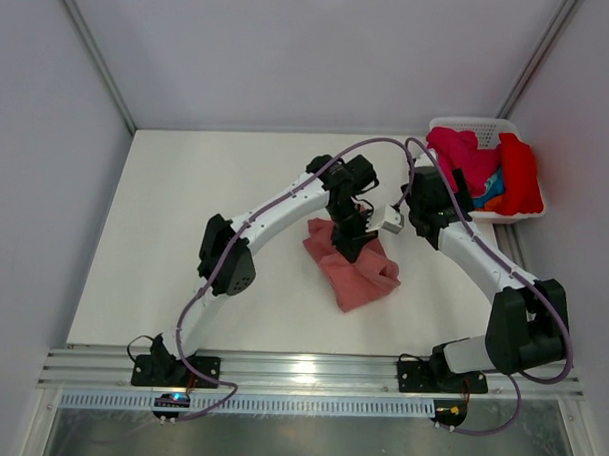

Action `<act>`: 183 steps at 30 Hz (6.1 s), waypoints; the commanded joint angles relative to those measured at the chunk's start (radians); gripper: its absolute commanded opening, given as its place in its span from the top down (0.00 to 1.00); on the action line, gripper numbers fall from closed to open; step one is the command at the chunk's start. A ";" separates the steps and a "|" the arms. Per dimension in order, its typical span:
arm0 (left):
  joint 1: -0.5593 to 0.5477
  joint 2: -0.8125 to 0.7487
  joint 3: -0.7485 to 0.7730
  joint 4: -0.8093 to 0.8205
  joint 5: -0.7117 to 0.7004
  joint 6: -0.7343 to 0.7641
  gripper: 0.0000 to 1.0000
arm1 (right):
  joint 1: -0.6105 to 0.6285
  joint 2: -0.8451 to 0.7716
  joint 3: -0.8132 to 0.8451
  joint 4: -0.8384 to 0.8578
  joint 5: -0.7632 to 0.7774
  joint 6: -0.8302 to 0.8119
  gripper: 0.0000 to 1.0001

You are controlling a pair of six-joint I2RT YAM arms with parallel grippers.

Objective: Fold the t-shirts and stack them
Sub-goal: Fold the tshirt, then neatly place the folded tshirt to the corner

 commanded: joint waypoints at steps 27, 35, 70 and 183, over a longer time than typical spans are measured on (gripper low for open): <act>0.196 0.119 0.029 0.342 -0.130 -0.211 1.00 | 0.012 0.080 0.051 -0.108 -0.202 0.064 0.01; 0.209 0.147 0.022 0.428 -0.224 -0.266 0.96 | 0.012 0.088 0.051 -0.112 -0.228 0.067 0.01; 0.285 0.083 -0.146 0.806 -0.790 -0.504 0.01 | 0.012 -0.072 0.032 -0.224 -0.928 -0.008 0.01; 0.234 0.349 -0.040 0.914 0.483 -0.972 0.01 | 0.051 -0.129 -0.014 0.132 -0.153 -0.022 0.00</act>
